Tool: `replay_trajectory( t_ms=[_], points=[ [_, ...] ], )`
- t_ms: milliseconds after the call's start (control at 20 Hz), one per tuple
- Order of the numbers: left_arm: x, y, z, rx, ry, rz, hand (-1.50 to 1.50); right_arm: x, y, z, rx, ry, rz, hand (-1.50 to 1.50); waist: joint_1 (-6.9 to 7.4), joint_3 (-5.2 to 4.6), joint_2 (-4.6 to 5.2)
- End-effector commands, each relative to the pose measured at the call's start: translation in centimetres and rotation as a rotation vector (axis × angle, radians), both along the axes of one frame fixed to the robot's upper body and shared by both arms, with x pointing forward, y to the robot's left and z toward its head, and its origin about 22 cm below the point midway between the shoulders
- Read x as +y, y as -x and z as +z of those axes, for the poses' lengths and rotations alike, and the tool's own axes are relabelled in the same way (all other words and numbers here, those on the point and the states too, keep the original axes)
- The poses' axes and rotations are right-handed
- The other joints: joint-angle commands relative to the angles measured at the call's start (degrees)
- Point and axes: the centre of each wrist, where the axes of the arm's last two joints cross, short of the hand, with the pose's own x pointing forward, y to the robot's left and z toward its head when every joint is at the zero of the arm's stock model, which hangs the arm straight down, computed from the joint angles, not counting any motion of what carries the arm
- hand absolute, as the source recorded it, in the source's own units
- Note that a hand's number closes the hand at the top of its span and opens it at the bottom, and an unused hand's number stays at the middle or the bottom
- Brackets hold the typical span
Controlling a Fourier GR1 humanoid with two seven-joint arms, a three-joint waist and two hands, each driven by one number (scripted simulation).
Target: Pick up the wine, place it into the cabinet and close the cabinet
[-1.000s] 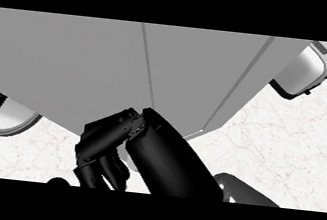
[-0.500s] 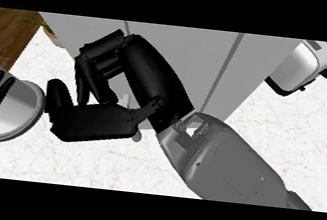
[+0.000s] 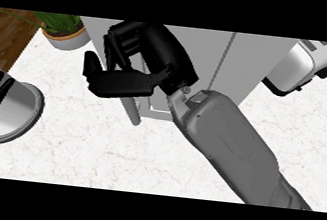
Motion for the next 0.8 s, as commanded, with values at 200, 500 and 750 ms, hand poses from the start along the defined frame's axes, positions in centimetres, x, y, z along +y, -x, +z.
replay_trajectory(
  t_ms=[200,500,750],
  points=[
    [1.3,-0.3,0.1,-0.002,-0.016,0.038,-1.5,-5.1,-4.3,-2.5,-0.019,0.057,-0.098,1.5,-0.35,0.12,1.18],
    [0.1,-0.8,0.4,-0.004,-0.006,0.003,-1.5,-4.7,-5.5,-3.5,-0.022,0.078,-0.132,1.5,0.56,0.12,1.37],
    [-0.2,-1.6,1.6,-0.013,-0.014,-0.028,-1.5,-6.8,-6.4,-2.8,-0.034,0.055,-0.132,1.5,0.39,0.17,1.34]
  ],
)
